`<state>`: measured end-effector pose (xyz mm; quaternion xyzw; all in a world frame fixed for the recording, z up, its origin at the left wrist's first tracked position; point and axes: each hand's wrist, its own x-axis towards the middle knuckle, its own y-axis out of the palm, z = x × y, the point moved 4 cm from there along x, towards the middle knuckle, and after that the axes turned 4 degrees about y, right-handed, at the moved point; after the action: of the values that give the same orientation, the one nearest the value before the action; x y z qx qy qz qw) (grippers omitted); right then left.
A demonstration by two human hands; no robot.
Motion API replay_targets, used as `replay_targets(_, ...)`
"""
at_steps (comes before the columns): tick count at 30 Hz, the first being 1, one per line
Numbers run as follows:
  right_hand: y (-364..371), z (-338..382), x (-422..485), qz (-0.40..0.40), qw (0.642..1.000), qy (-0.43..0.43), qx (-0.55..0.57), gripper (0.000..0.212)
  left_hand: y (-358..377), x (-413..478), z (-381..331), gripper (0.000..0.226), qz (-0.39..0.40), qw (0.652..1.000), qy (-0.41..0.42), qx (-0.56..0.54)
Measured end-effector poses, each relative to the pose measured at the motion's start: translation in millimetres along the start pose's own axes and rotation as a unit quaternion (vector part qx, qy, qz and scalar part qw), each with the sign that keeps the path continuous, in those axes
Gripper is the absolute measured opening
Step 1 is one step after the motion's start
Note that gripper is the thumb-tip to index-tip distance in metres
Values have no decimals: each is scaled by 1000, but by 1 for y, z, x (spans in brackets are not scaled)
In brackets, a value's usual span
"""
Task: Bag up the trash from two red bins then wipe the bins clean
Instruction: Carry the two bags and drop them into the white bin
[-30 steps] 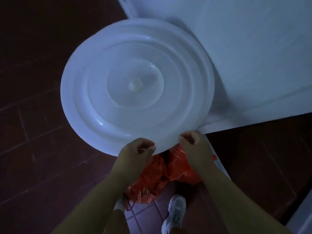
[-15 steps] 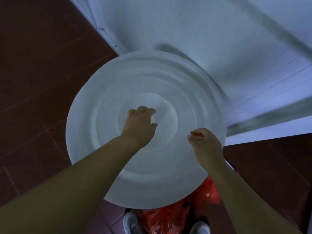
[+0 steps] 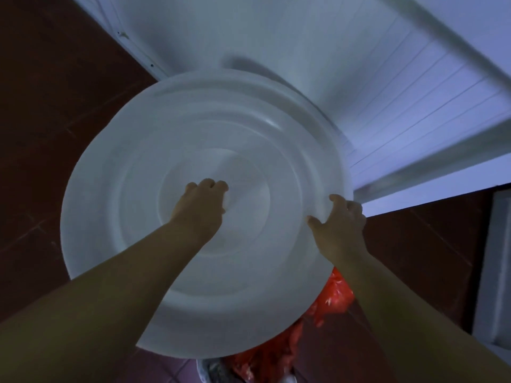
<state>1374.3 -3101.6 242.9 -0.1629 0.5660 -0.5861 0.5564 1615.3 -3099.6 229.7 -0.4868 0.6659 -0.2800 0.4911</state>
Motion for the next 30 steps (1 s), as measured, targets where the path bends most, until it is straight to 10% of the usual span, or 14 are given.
replay_targets(6,-14,2,-11,16,994,13,108,73,-7,-52,23,41,-33,994,-60,-84)
replay_targets(13,-22,16,-57,36,979,-118,163,26,-1,-131,42,40,-94,973,-149,-147)
replay_targets(30,78,69,-216,197,914,-269,231,29,74,-284,140,41,-158,876,-355,-287)
